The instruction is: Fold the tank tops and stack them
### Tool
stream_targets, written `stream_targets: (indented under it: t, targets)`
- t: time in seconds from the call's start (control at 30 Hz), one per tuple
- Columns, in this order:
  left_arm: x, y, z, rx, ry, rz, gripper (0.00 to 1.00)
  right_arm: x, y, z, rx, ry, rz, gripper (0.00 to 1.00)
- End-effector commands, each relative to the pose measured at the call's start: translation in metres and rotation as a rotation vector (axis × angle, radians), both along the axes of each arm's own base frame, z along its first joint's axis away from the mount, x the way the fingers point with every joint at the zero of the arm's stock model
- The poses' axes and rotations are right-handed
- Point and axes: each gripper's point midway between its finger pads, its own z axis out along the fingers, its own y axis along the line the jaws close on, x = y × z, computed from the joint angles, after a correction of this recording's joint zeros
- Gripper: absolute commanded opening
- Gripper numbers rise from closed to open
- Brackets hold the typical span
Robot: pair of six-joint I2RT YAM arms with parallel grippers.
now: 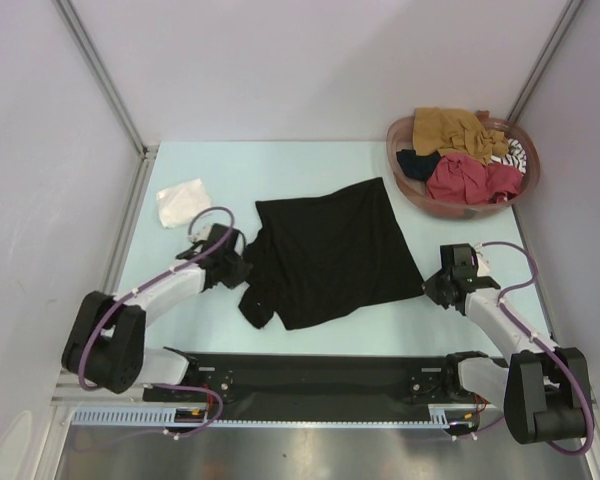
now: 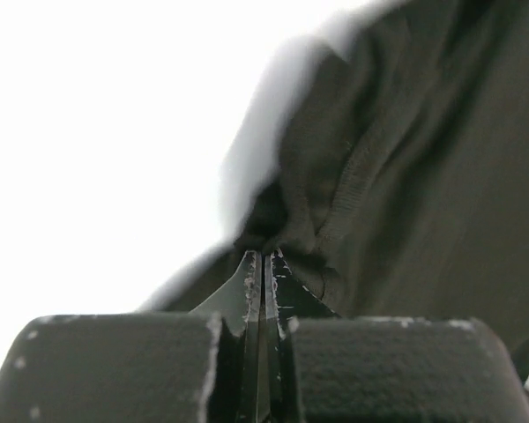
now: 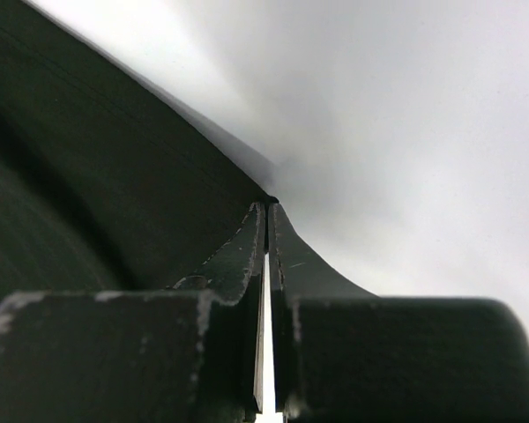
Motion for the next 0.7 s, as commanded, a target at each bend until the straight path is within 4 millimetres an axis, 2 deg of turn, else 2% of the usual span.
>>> stream_targets:
  t: [0.0,0.07,0.1,0.2,0.23,0.3,0.43,0.6,0.63,0.67]
  targets:
    - [0.016,0.043,0.020,-0.030,-0.078,0.096,0.00,-0.001,-0.010,0.004,-0.036,-0.016,-0.036,0.00]
    - [0.016,0.064,0.023,-0.022,-0.092,0.136,0.00,-0.001,-0.010,0.004,-0.037,-0.016,-0.037,0.00]
    - [0.020,0.083,0.031,-0.028,-0.117,0.198,0.00,-0.001,-0.010,0.004,-0.037,-0.016,-0.036,0.00]
    - [0.024,0.115,0.039,-0.051,-0.158,0.332,0.00,-0.001,-0.009,0.002,-0.033,-0.014,-0.034,0.00]
    - [0.023,0.118,0.036,-0.059,-0.160,0.352,0.00,0.000,-0.008,0.001,-0.027,-0.014,-0.036,0.00]
    - [0.030,0.137,0.036,-0.081,-0.176,0.442,0.00,0.000,-0.007,0.000,-0.021,-0.014,-0.030,0.00]
    - [0.043,0.152,0.031,-0.087,-0.131,0.481,0.00,-0.003,-0.007,-0.002,-0.022,-0.003,-0.030,0.00]
    - [0.043,0.179,0.020,-0.041,-0.047,0.528,0.01,-0.006,-0.008,-0.002,-0.025,-0.007,-0.030,0.00]
    - [0.046,0.182,0.020,-0.047,-0.051,0.523,0.02,-0.006,-0.008,-0.002,-0.023,-0.009,-0.031,0.00]
    - [0.052,0.181,0.022,-0.058,-0.073,0.490,0.32,-0.005,-0.007,-0.002,-0.018,-0.013,-0.028,0.00]
